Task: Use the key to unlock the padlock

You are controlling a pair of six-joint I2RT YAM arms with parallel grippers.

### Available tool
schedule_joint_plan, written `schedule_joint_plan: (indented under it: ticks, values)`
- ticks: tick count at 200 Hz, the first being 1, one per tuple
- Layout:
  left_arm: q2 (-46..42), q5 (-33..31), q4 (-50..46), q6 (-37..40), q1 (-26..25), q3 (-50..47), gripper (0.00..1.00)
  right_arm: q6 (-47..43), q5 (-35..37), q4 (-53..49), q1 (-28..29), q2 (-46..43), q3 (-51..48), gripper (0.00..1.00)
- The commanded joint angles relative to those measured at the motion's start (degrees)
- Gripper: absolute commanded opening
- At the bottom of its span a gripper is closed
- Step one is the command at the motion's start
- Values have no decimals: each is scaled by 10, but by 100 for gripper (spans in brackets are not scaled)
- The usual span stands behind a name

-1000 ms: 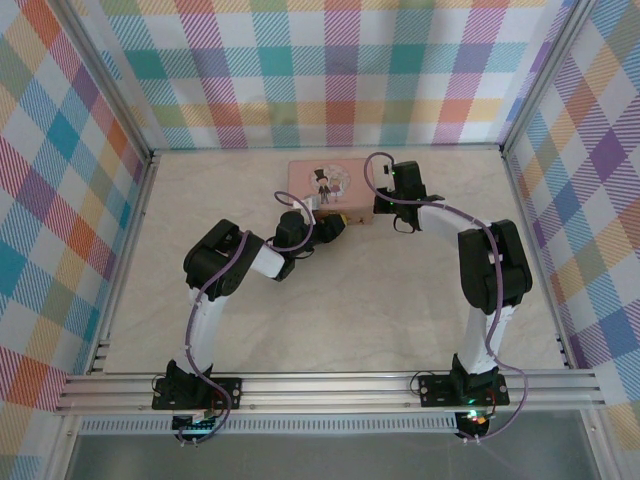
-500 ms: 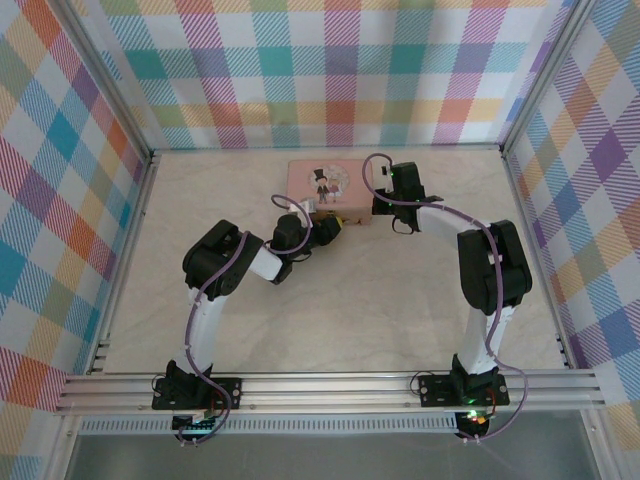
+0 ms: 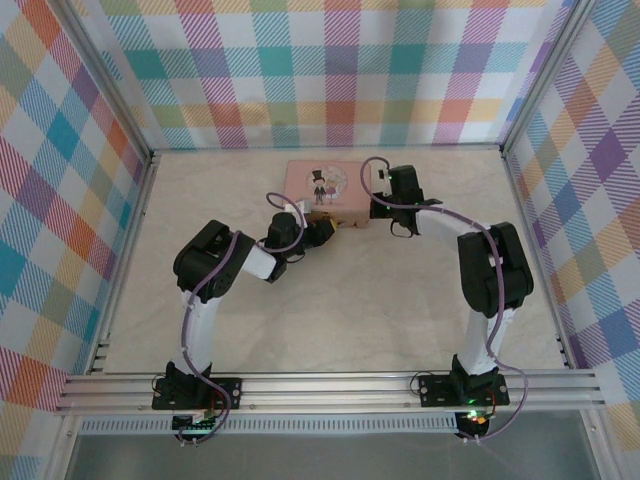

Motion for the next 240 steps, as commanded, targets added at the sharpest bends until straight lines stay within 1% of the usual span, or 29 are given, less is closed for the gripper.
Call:
schedule_joint_plan:
  ticks: [1,29,47,69,88,123,160,179,204,240]
  values:
    - [11,59,-155,-55,3,-23,3,1,-23,-3,5,-31,-23,0]
    - [-9,76,-206,-51,3,-23,2,11,-30,6,-10,-76,-62,0]
    - [-24,88,-242,-56,1,-19,3,23,-51,7,-22,-111,-90,0]
    - [-43,96,-270,-69,-6,-19,3,34,-97,10,-33,-161,-129,0]
    - [-56,99,-285,-84,-17,-13,3,54,-173,30,-48,-208,-170,0]
    - [-65,87,-299,-113,-43,5,3,93,-285,73,-67,-290,-239,0]
    - [-59,75,-285,-164,-69,39,3,134,-382,117,-77,-360,-292,0]
    - [-56,69,-287,-180,-78,59,3,151,-398,130,-79,-385,-317,0]
    - [-45,70,-266,-216,-87,77,4,185,-425,167,-85,-404,-353,0]
    - [-46,60,-264,-228,-97,100,4,241,-442,221,-99,-429,-405,0]
